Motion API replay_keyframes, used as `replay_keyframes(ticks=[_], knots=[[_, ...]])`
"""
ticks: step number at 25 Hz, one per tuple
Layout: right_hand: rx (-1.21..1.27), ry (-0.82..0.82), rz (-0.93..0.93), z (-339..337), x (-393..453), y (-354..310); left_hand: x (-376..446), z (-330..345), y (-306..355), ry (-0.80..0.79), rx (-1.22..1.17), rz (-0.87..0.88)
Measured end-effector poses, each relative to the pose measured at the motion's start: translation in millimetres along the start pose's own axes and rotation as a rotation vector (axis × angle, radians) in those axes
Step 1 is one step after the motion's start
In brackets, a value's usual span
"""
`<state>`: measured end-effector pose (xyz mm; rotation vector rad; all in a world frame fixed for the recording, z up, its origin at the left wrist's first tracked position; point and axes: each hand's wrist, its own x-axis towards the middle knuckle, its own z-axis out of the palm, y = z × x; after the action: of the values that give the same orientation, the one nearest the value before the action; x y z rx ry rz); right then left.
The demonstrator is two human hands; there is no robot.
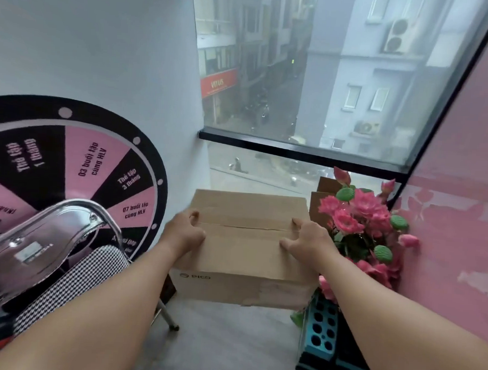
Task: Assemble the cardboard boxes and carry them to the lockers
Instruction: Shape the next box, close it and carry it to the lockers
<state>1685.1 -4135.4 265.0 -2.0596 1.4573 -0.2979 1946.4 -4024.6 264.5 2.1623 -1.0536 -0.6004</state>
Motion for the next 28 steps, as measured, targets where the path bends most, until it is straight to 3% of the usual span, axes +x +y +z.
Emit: replay_keyframes(ticks=[14, 21, 28], knots=[[0.103, -0.031, 0.075, 7.2, 340.0, 11.8, 319.3, 57.4, 43.3, -0.055, 0.045, -0.029], [0.117, -0.007, 0.248, 55.4, 452.4, 33.9, 474.6, 113.1, 17.5, -0.216, 0.052, -0.022], [0.108, 0.038, 0.487, 128.6, 542.9, 78.9, 601.7, 205.7, -44.1, -0.472, 0.103, 0.039]])
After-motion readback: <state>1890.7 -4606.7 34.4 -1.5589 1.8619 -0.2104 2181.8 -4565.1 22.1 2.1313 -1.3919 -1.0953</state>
